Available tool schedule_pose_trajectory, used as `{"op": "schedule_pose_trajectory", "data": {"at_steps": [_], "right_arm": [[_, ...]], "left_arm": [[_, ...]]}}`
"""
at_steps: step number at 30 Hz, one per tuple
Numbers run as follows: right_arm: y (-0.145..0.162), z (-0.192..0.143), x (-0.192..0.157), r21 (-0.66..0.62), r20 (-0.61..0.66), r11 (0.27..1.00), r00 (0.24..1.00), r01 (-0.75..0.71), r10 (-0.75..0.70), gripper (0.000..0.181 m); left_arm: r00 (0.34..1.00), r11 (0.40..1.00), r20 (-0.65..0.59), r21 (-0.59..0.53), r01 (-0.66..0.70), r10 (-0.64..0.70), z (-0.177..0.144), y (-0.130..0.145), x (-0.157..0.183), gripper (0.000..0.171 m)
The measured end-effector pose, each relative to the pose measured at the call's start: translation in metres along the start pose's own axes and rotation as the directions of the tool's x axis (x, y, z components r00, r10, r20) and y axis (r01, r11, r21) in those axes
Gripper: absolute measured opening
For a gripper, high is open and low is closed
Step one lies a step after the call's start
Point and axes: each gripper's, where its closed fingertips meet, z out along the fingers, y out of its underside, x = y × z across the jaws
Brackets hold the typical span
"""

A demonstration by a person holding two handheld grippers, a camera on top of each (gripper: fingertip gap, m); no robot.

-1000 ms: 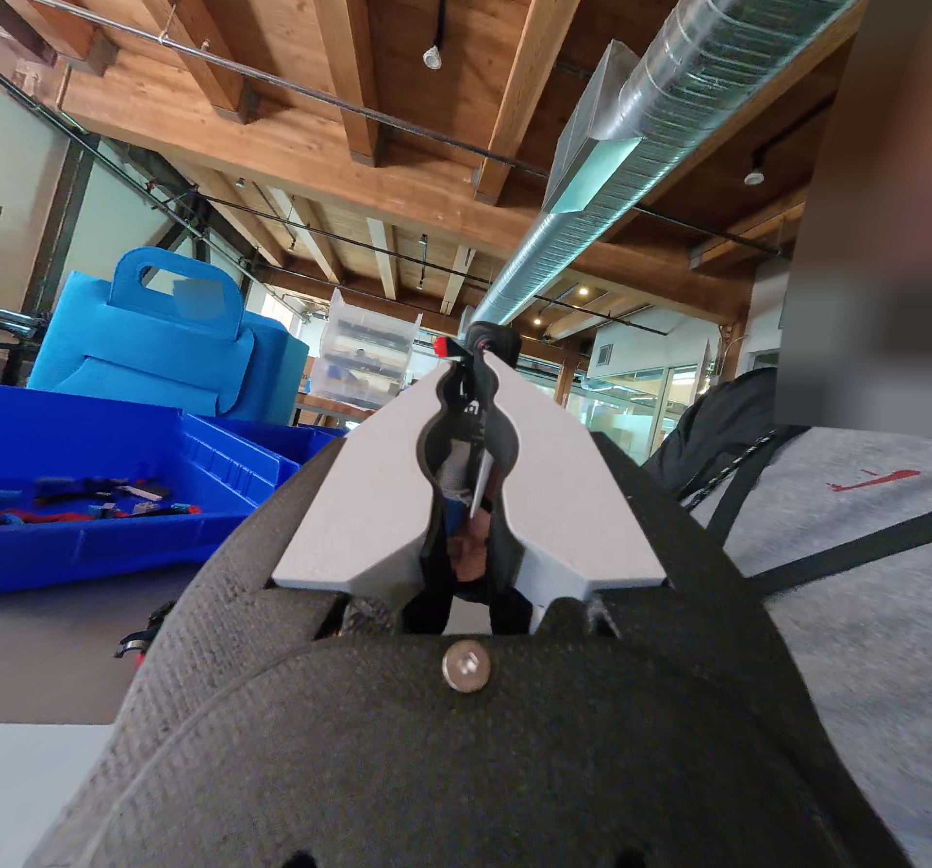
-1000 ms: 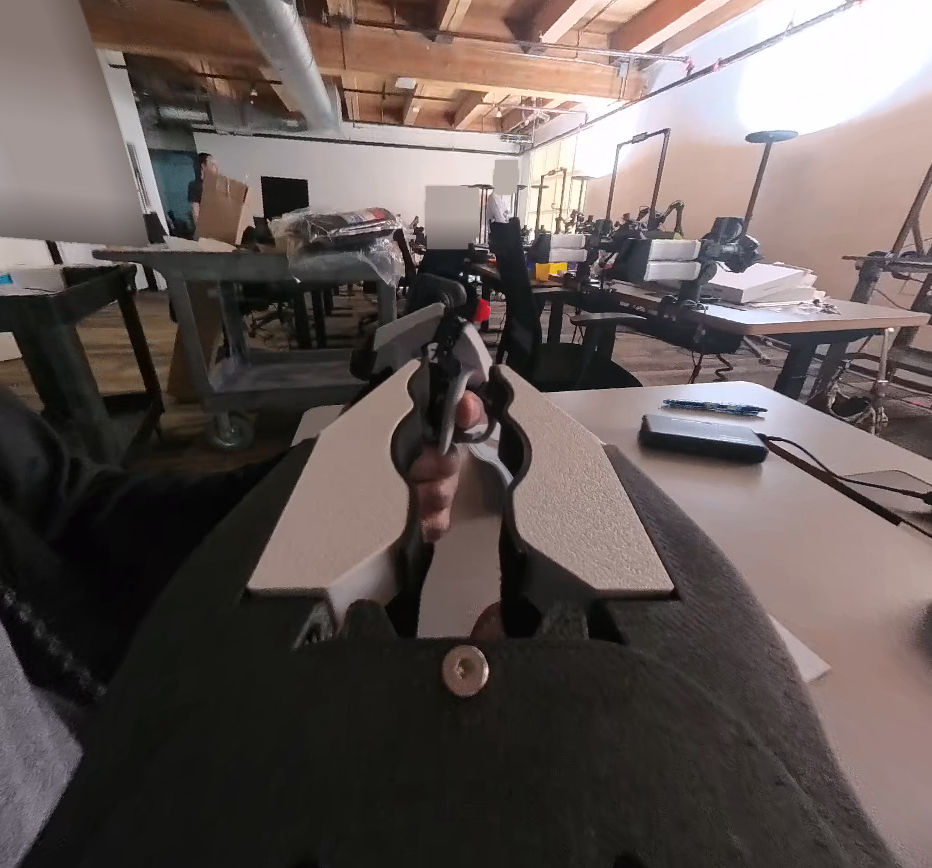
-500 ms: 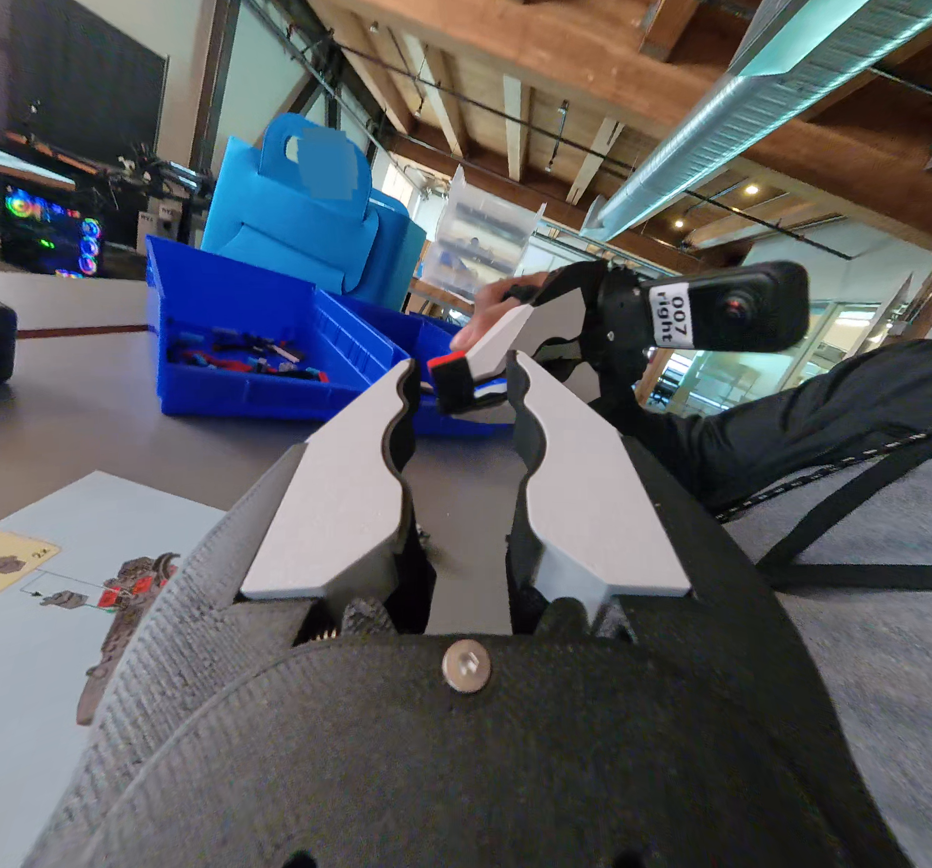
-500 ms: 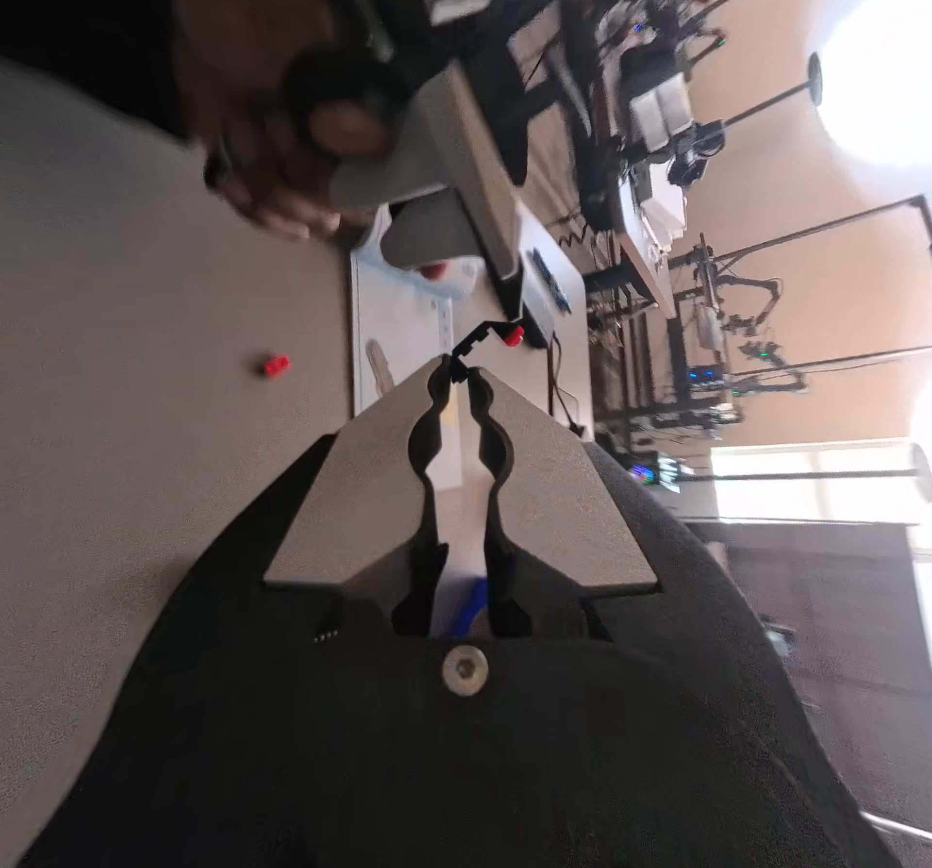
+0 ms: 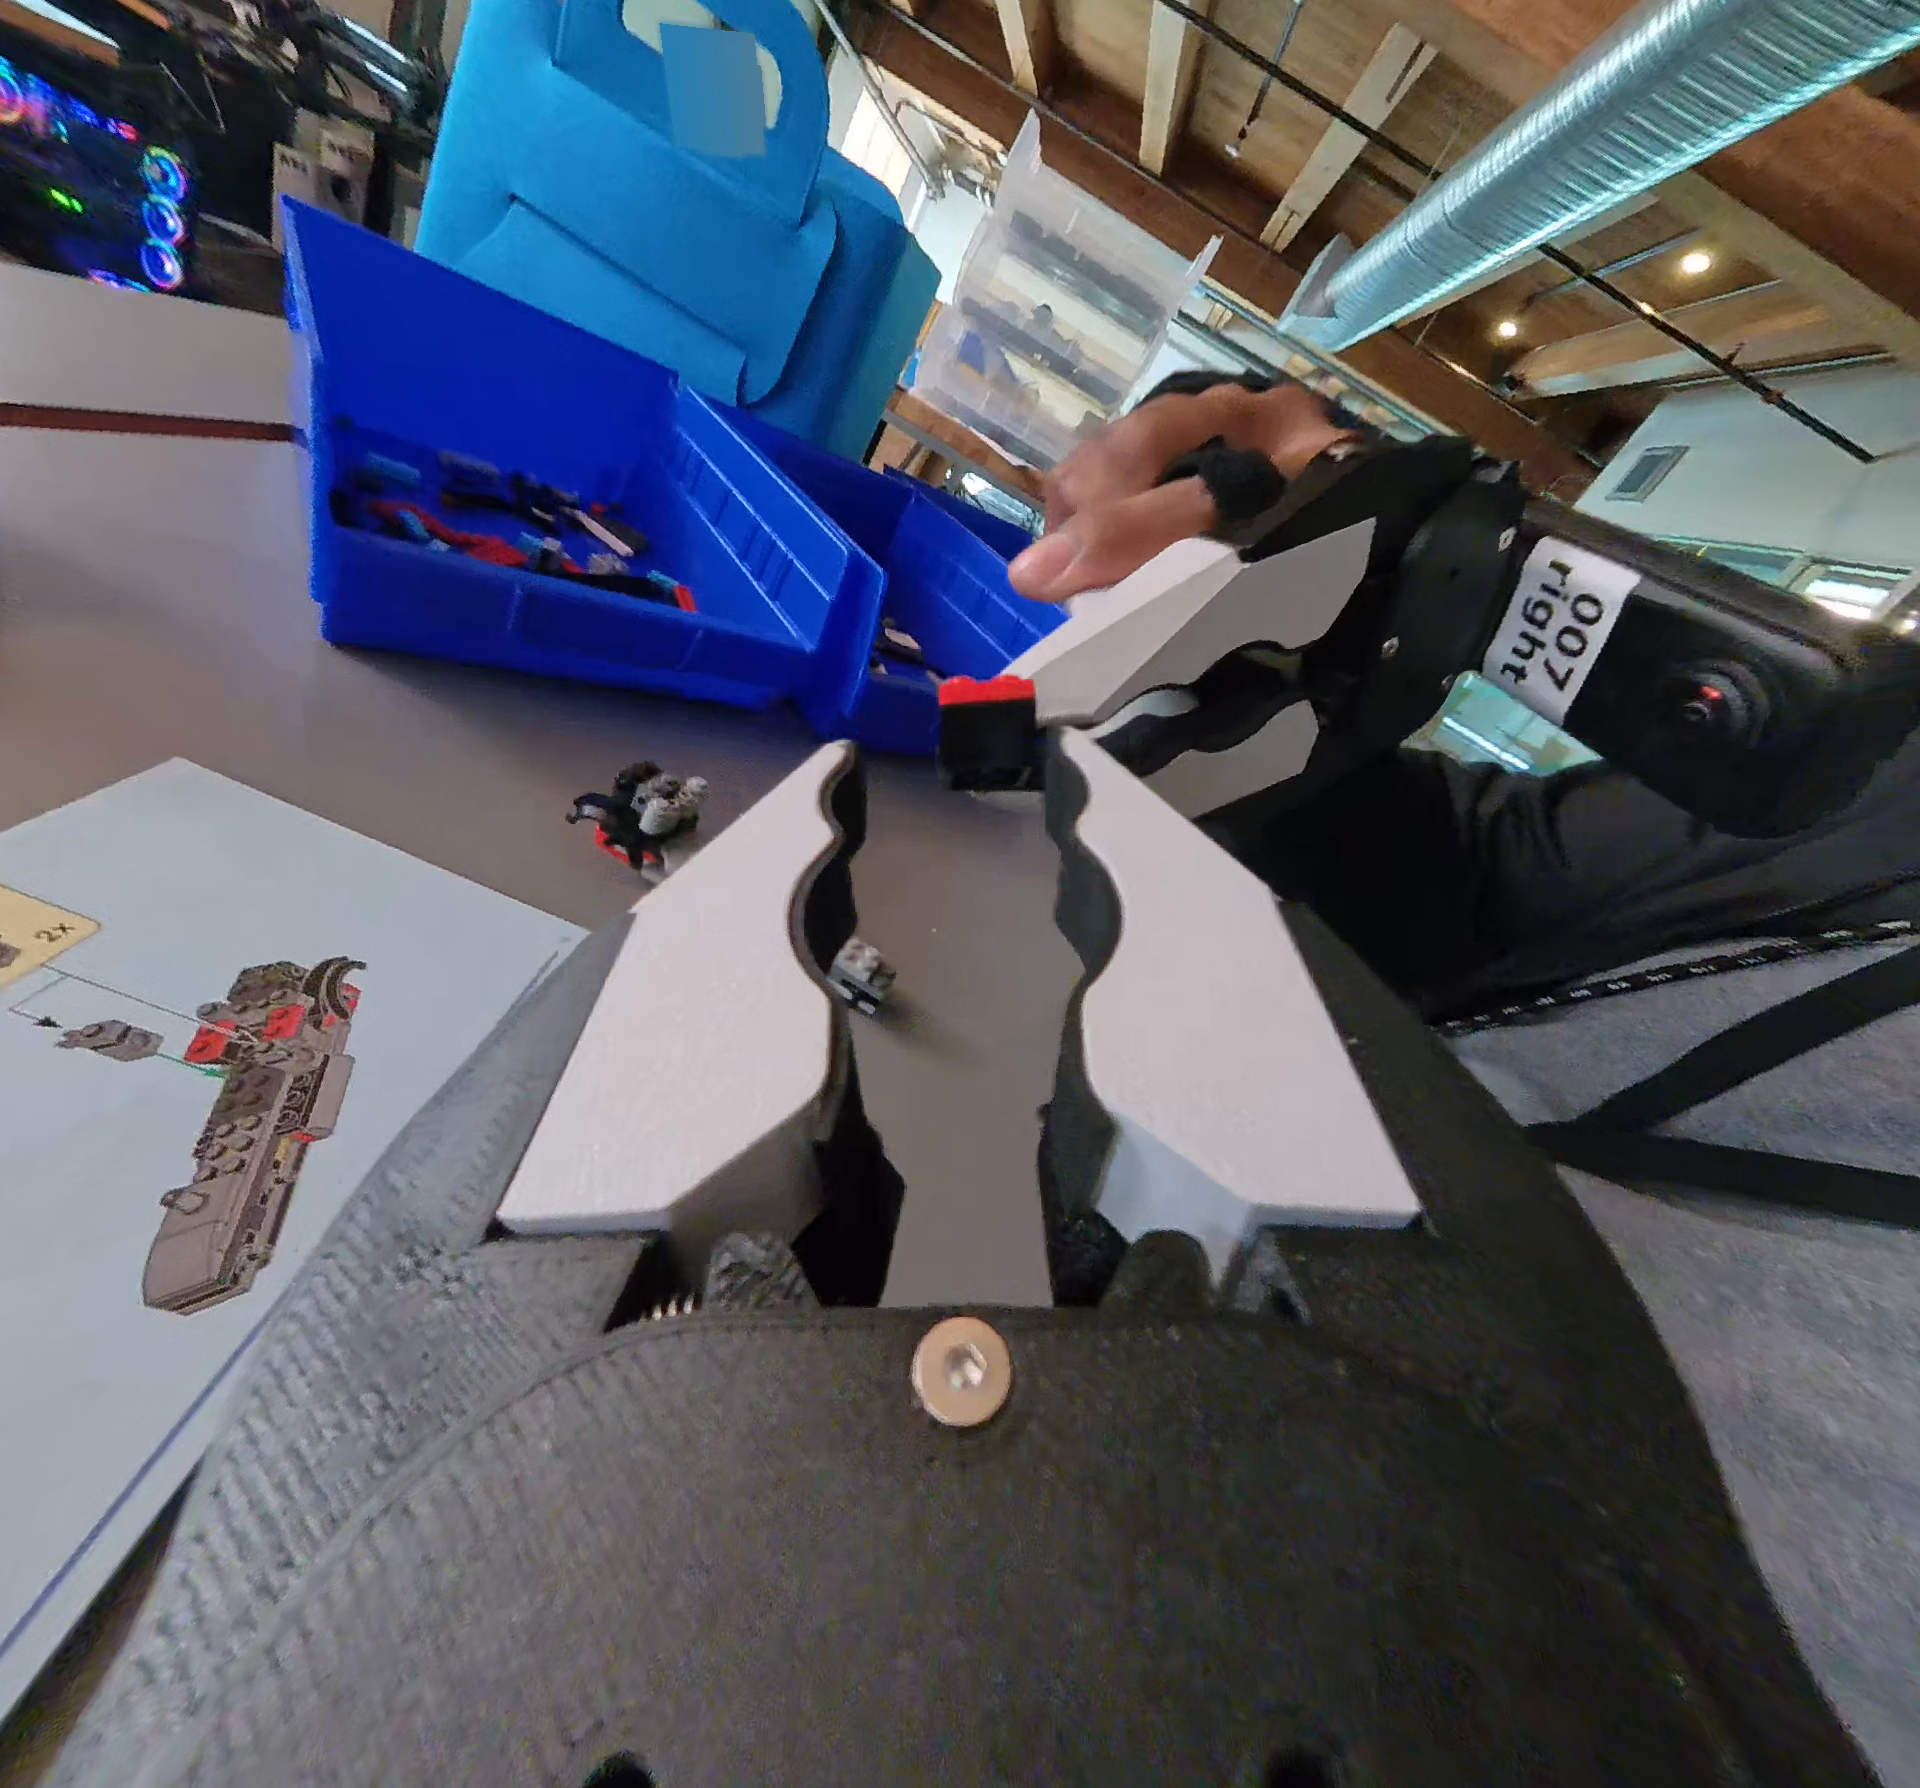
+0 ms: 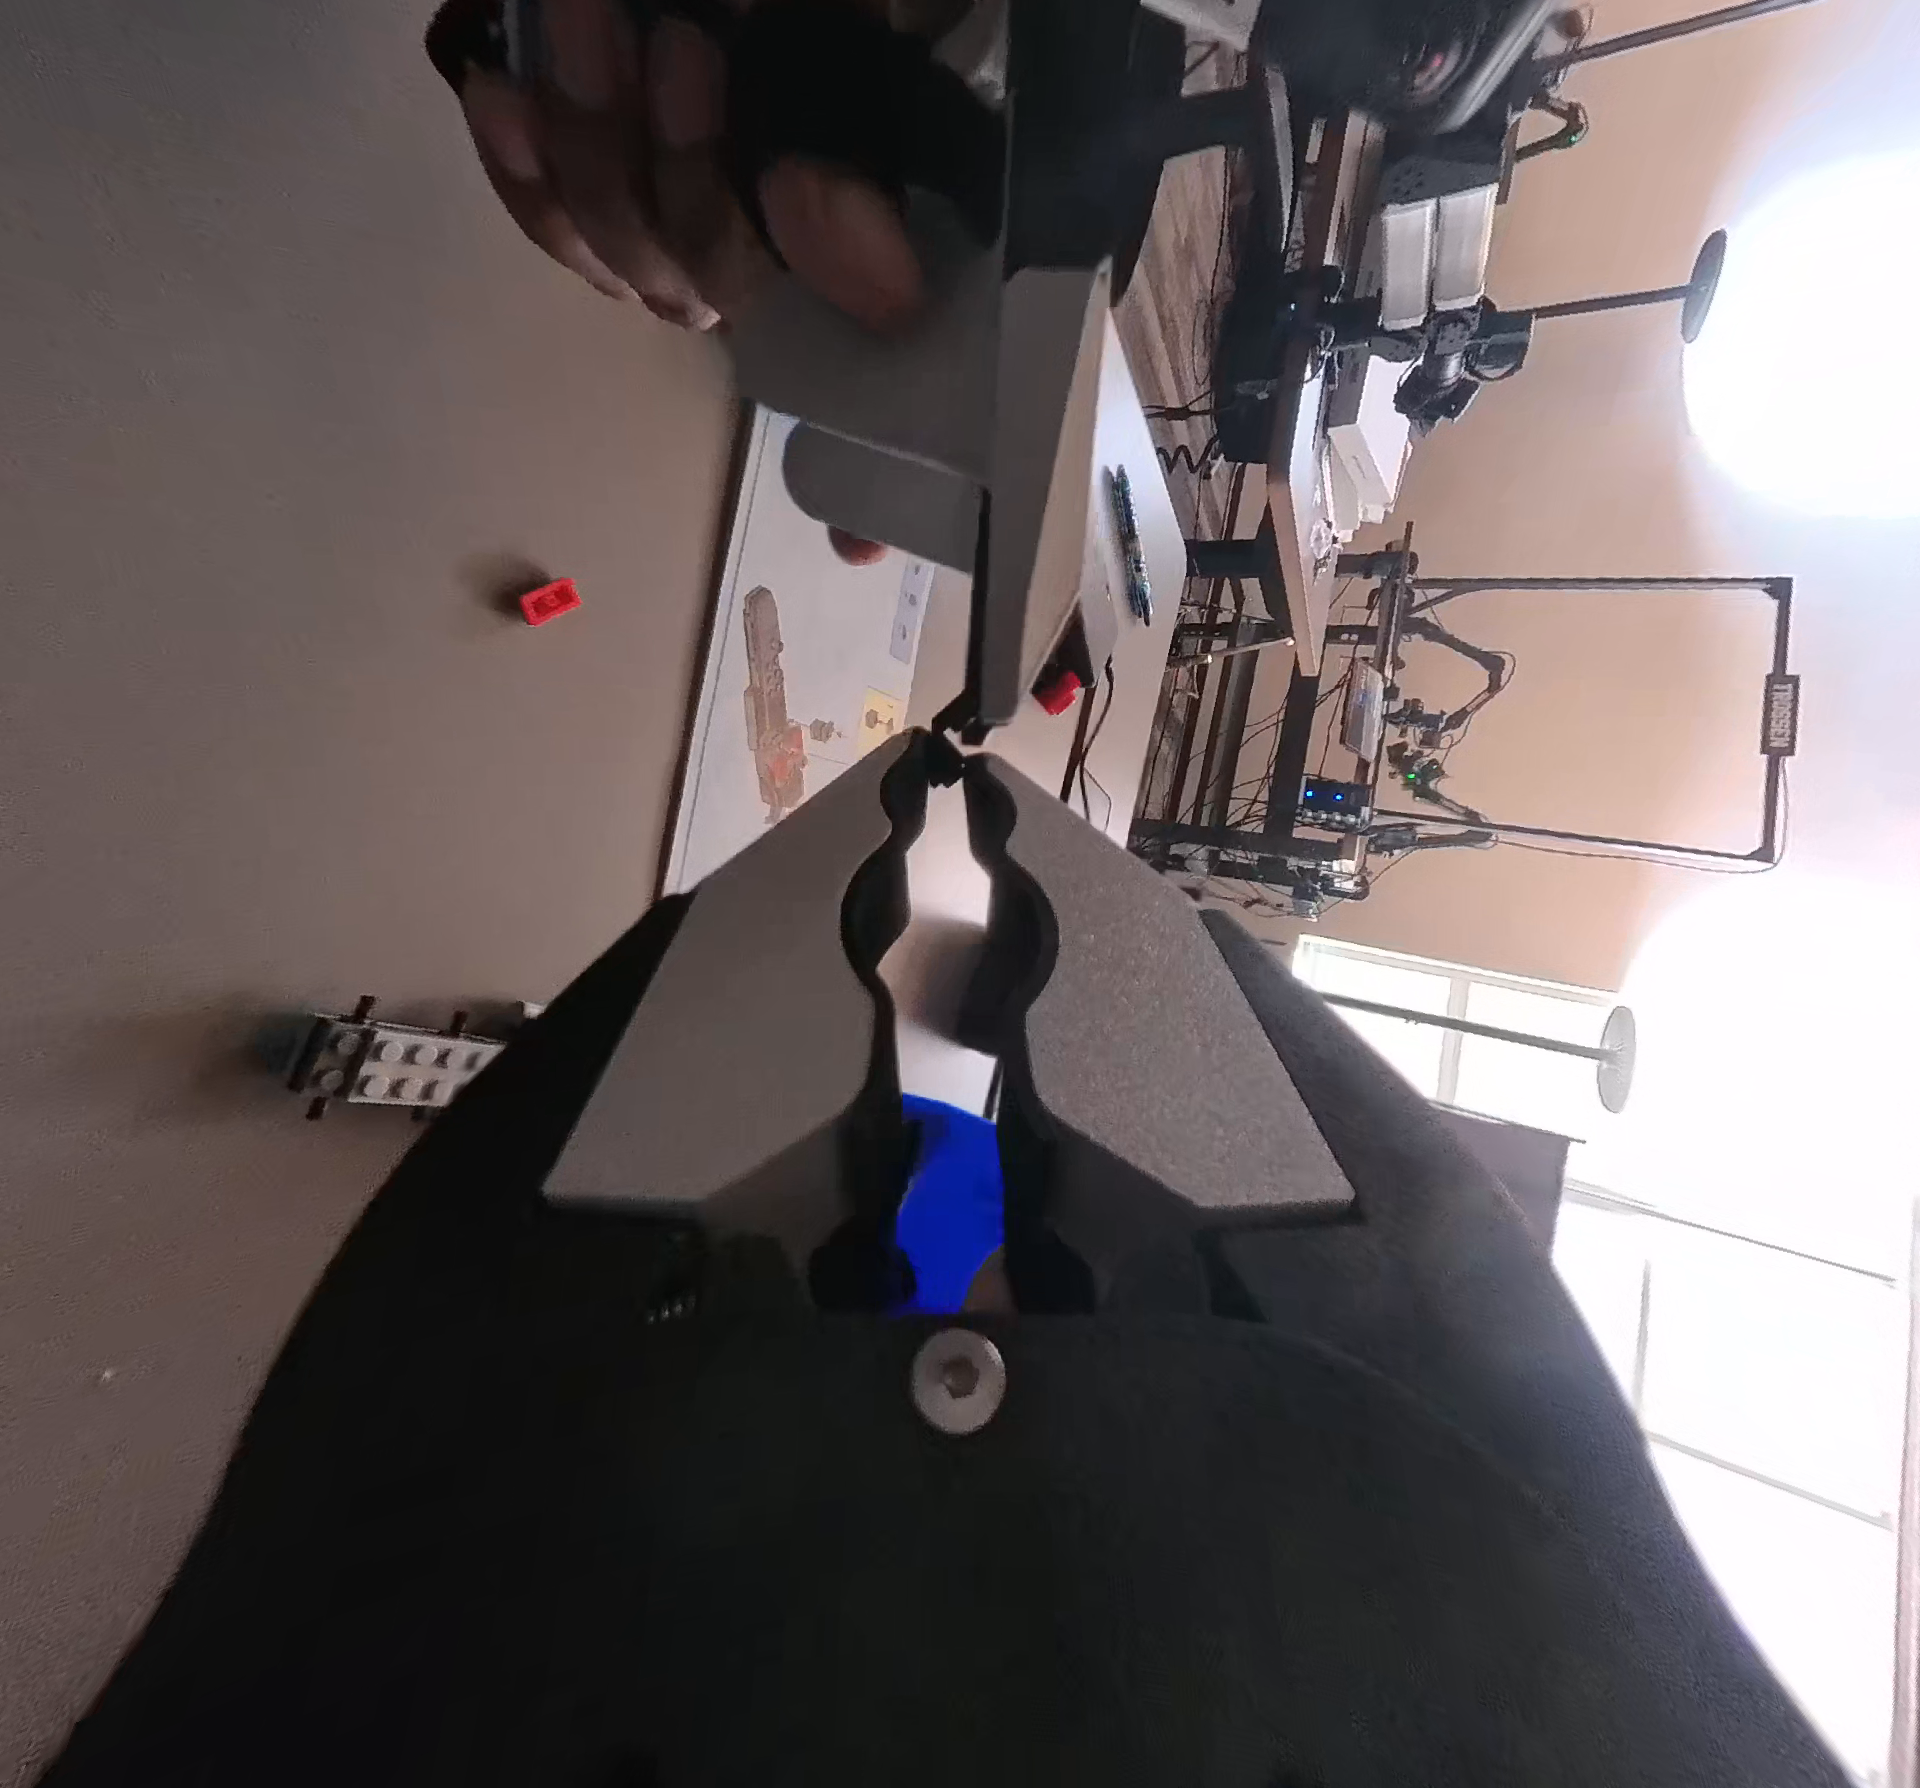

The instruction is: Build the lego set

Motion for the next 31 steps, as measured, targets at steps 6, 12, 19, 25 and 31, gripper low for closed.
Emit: {"op": "schedule_pose_trajectory", "data": {"at_steps": [6,12,19,25,31], "right_arm": [[-0.005,-0.004,0.020,0.107,-0.108,0.989,0.987,-0.107,0.118,0.012],[-0.015,-0.015,0.035,0.475,-0.101,0.765,0.837,-0.435,0.538,0.020],[-0.014,-0.018,0.040,0.598,0.235,0.322,0.545,-0.734,0.805,0.021],[-0.015,-0.020,0.039,0.494,0.516,0.014,0.306,-0.869,0.800,0.018],[-0.015,-0.023,0.040,0.442,0.601,-0.086,0.224,-0.893,0.767,0.017]], "left_arm": [[0.994,0.992,-0.096,0.110,0.067,-0.056,-0.005,-0.014,0.007,0.017],[0.971,0.964,-0.200,0.204,0.171,-0.130,-0.011,-0.026,0.009,0.017],[0.965,0.958,-0.254,0.257,0.126,-0.058,-0.012,-0.034,0.023,0.017],[0.975,0.960,-0.220,0.277,0.046,0.017,-0.013,-0.036,0.026,0.017],[0.977,0.959,-0.207,0.283,0.007,0.054,-0.013,-0.036,0.029,0.017]]}}
